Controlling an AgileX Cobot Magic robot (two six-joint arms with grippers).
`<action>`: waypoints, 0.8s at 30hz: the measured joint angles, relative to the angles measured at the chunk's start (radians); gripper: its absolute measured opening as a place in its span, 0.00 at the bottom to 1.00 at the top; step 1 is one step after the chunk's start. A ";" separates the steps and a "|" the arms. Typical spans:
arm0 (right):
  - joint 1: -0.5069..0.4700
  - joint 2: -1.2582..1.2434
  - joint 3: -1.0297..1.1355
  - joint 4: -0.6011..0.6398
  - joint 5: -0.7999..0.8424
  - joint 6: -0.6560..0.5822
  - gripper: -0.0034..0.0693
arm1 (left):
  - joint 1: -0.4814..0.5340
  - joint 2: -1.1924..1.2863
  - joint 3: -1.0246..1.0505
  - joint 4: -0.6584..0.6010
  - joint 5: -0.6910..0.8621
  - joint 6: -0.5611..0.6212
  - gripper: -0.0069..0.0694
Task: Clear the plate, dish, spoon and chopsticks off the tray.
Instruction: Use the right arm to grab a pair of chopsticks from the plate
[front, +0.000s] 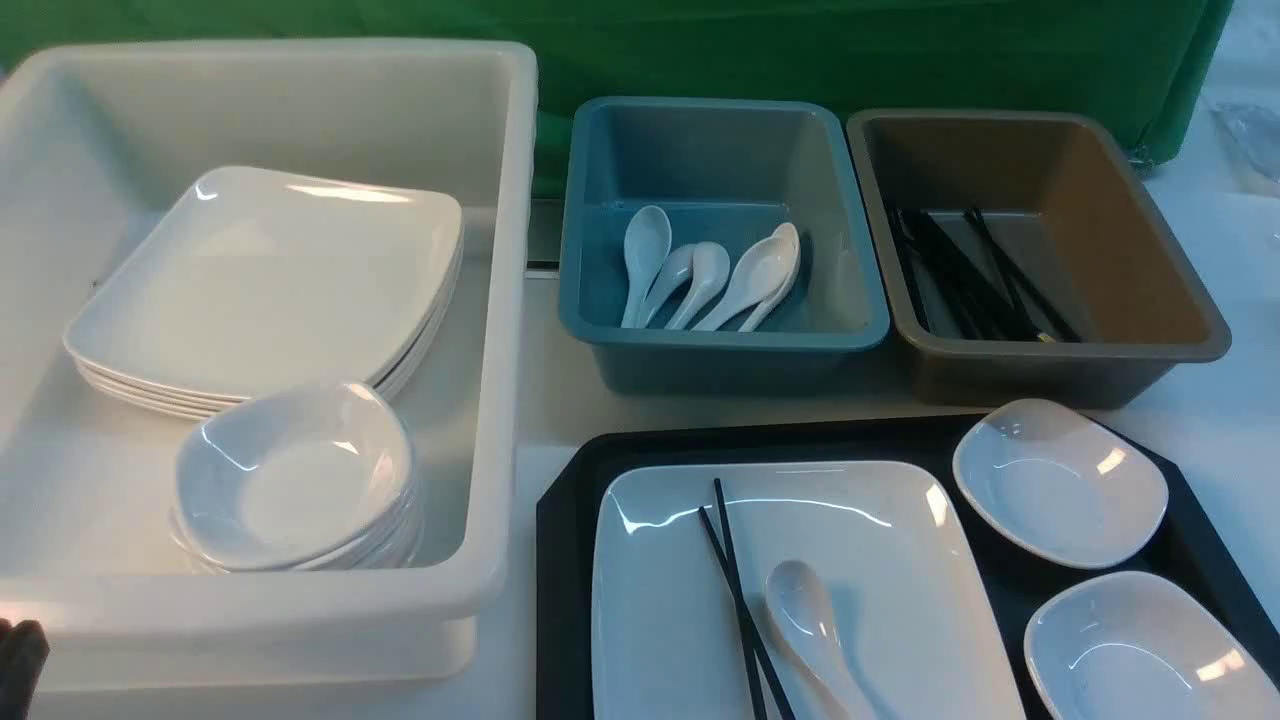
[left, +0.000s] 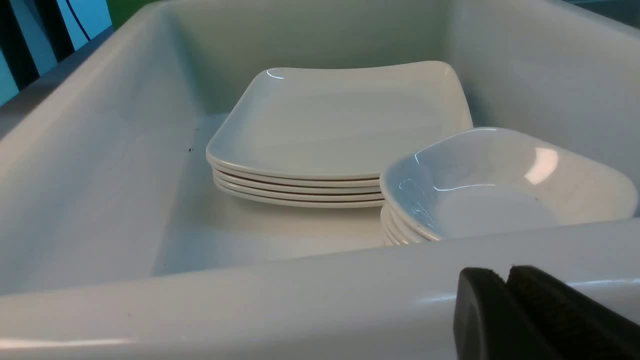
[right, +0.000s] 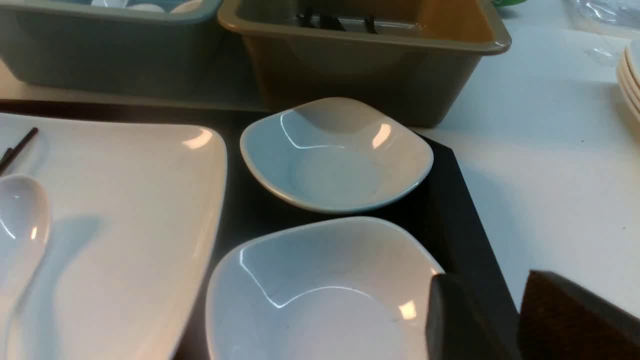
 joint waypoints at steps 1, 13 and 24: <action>0.000 0.000 0.000 0.000 0.000 0.000 0.38 | 0.000 0.000 0.000 0.000 0.000 0.000 0.14; 0.000 0.000 0.000 0.000 0.000 0.000 0.38 | 0.000 0.000 0.000 0.000 0.000 0.000 0.14; 0.000 0.000 0.000 0.000 0.000 0.000 0.38 | 0.000 0.000 0.000 -0.002 -0.029 0.038 0.14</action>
